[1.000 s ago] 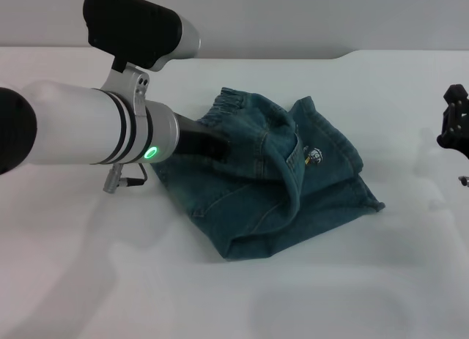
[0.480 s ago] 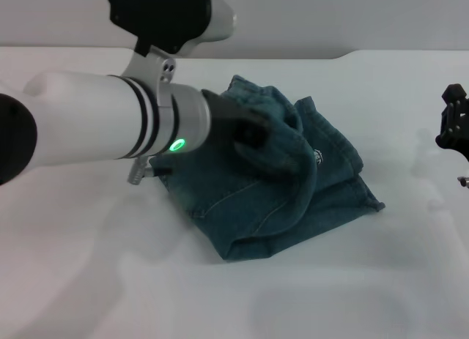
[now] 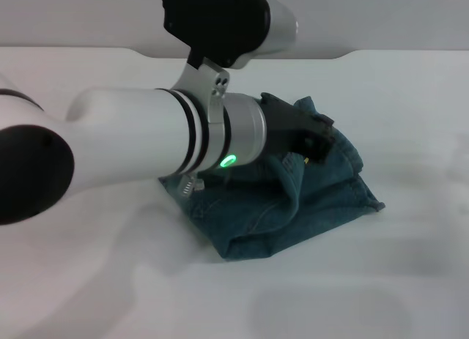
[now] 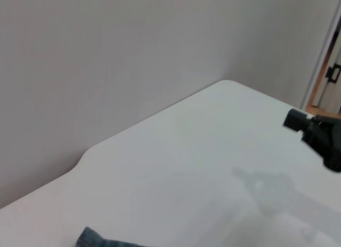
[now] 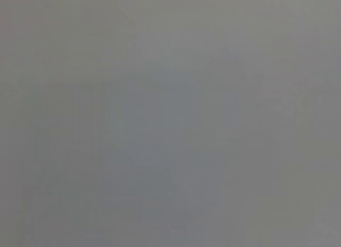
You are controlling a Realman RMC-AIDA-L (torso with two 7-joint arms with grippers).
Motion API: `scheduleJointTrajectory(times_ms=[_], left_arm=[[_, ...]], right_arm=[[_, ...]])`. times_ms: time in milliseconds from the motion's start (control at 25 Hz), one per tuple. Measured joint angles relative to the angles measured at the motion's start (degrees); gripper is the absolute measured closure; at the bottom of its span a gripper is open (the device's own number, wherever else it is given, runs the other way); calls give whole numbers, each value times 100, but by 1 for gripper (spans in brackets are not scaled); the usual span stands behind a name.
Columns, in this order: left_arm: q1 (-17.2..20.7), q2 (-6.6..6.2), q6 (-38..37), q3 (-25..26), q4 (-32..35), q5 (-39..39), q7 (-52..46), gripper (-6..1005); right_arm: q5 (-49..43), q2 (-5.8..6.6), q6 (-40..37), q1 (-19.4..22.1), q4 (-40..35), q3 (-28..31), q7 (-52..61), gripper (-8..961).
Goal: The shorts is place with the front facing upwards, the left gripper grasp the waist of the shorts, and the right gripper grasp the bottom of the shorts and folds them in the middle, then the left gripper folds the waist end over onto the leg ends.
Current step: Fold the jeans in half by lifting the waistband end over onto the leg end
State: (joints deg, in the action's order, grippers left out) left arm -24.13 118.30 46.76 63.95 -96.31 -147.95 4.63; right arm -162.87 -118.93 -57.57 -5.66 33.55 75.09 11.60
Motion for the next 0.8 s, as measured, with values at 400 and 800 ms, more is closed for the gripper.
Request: scheduleJointTrajectory(times_ms=[400, 800], left_arm=[[111, -16, 67, 338, 19, -61, -18, 994], [28, -24, 534, 1248, 567, -451, -15, 991]], right_arm=[[-76, 28, -175, 259, 66, 278, -2, 953], [-85, 34, -145, 243, 42, 219, -2, 954]])
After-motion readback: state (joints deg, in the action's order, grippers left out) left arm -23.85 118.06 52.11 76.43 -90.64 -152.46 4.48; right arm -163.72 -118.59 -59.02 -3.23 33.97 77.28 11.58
